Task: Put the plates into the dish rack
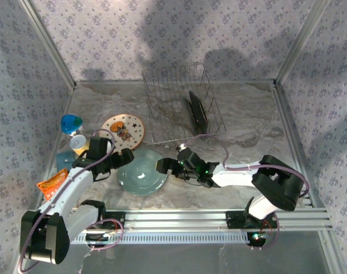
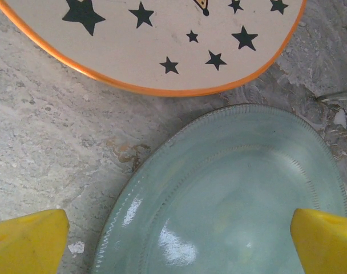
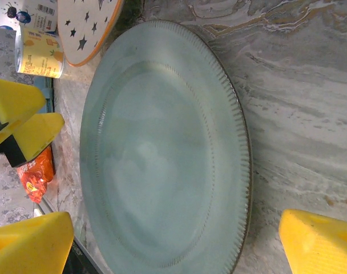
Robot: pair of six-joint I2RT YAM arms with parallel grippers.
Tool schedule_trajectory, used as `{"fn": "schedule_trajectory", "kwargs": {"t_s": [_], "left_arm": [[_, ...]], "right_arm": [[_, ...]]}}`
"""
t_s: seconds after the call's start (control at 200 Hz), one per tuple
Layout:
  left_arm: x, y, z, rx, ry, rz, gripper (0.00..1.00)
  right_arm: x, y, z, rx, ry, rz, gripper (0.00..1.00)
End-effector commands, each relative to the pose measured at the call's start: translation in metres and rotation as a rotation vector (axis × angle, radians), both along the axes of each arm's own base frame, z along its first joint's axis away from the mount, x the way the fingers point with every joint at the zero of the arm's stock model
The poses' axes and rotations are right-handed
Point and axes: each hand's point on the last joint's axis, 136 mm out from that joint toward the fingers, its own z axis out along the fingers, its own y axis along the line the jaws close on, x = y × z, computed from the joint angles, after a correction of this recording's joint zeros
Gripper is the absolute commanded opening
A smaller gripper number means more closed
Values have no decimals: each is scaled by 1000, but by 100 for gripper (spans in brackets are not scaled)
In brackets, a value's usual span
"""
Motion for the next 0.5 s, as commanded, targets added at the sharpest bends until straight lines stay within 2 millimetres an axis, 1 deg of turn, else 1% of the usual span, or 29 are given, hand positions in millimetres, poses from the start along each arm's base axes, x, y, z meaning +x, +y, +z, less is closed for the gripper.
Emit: {"fn": "schedule_trajectory", "kwargs": {"t_s": [0.0, 0.29, 0.4, 0.495], "left_arm": [[4, -7, -1, -22, -16, -20, 99], [9, -17, -8, -31, -4, -31, 100], [11, -15, -10, -12, -2, -27, 99], [13, -17, -10, -23, -3, -31, 99]], "right_arm": [[1, 12, 5, 40, 9, 8, 94], [1, 12, -1, 31, 17, 6, 94], [1, 13, -3, 33, 19, 8, 94], [1, 14, -4, 35, 20, 5, 94]]}}
